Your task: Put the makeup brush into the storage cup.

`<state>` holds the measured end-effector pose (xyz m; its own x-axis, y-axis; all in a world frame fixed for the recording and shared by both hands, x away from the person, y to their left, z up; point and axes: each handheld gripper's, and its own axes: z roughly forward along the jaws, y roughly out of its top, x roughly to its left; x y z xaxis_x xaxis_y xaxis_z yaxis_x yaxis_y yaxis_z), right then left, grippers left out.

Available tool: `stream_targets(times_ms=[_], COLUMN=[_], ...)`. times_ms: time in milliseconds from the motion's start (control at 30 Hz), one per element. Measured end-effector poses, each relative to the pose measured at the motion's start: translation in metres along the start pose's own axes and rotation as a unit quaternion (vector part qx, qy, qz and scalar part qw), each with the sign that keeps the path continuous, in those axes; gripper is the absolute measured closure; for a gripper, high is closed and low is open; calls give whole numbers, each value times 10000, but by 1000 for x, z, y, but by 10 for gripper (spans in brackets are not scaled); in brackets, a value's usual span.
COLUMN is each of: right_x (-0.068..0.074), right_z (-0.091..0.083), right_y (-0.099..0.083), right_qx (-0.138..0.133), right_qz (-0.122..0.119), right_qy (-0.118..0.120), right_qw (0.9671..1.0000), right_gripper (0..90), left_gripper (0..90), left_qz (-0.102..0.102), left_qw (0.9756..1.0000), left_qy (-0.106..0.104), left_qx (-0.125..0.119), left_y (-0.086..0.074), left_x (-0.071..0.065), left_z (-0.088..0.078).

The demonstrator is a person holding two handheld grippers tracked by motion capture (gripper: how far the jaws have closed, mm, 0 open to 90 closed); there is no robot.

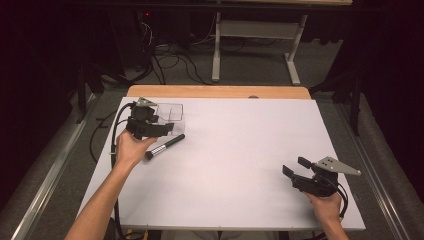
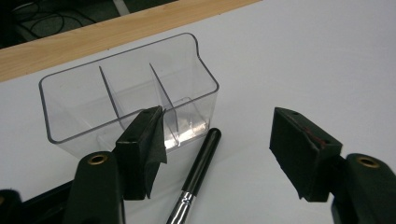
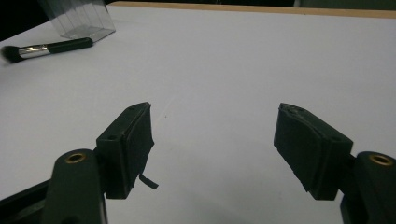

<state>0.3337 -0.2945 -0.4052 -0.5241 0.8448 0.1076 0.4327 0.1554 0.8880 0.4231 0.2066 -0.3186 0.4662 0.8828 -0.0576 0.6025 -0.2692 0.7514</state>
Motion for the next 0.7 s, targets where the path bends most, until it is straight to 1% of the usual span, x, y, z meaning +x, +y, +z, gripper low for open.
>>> stream_targets(times_ms=[167, 367, 433, 533, 700], right_x=[-1, 0, 0, 0, 0], right_z=[0, 0, 0, 0, 0], right_y=[0, 0, 0, 0, 0], right_qx=[-11, -4, -7, -2, -3], right_qz=[18, 4, 11, 18, 6], right_qy=[-2, 6, 8, 8, 12], right_qw=[10000, 10000, 10000, 10000, 10000], right_gripper=[297, 298, 297, 297, 298], left_gripper=[355, 351, 350, 350, 355], left_qz=[-22, 61, 86, 68, 79], left_qw=[9998, 9993, 9990, 9986, 9973], left_qy=[-42, -68, -82, -104, -165], left_qx=[171, 372, 439, 523, 707], left_y=[1, 4, 4, 5, 5], left_x=[1, 1, 1, 2, 2], left_z=[1, 3, 4, 5, 9])
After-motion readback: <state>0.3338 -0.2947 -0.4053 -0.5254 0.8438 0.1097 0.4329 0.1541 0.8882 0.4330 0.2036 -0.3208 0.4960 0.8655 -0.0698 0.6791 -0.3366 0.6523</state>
